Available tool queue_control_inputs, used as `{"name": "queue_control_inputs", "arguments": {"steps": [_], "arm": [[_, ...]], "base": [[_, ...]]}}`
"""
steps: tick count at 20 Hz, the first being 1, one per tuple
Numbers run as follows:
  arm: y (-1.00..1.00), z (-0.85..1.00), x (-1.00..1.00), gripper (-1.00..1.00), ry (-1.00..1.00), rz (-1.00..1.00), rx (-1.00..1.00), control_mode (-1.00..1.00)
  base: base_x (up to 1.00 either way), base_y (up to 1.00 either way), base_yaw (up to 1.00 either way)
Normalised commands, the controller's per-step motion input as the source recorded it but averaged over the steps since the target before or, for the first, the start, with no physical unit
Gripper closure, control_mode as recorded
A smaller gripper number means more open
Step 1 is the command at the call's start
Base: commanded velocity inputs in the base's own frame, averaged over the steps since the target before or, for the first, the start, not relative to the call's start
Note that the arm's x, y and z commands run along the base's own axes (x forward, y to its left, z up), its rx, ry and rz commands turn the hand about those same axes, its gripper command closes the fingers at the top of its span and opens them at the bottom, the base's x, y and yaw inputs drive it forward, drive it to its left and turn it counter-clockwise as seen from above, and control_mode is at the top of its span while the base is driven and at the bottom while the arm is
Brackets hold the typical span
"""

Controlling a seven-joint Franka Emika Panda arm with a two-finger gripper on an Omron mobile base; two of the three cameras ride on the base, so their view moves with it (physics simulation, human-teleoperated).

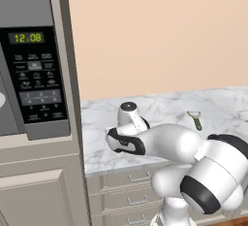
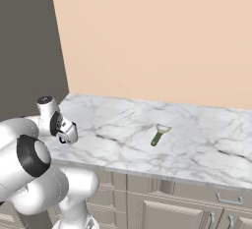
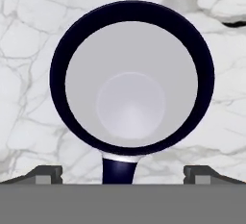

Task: Pick the mug from the counter and place it inside the microwave. Then close the microwave.

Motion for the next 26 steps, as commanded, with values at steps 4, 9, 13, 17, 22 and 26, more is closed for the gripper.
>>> {"name": "queue_control_inputs", "arguments": {"steps": [4,9,13,17,22,26], "arm": [[0.00,-0.14,0.02,-1.00,0.00,0.00,0.00,-1.00],[0.03,0.00,0.00,-1.00,0.00,0.00,0.00,-1.00],[0.00,0.00,0.00,1.00,0.00,0.00,0.00,-1.00],[0.00,-0.02,0.00,1.00,0.01,0.00,0.00,-1.00],[0.00,0.00,0.00,1.00,0.00,0.00,0.00,-1.00],[-0.02,0.28,-0.02,1.00,0.00,0.00,0.00,-1.00]], "base": [[0.00,0.00,0.00],[0.00,0.00,0.00],[0.00,0.00,0.00],[0.00,0.00,0.00],[0.00,0.00,0.00],[0.00,0.00,0.00]]}}
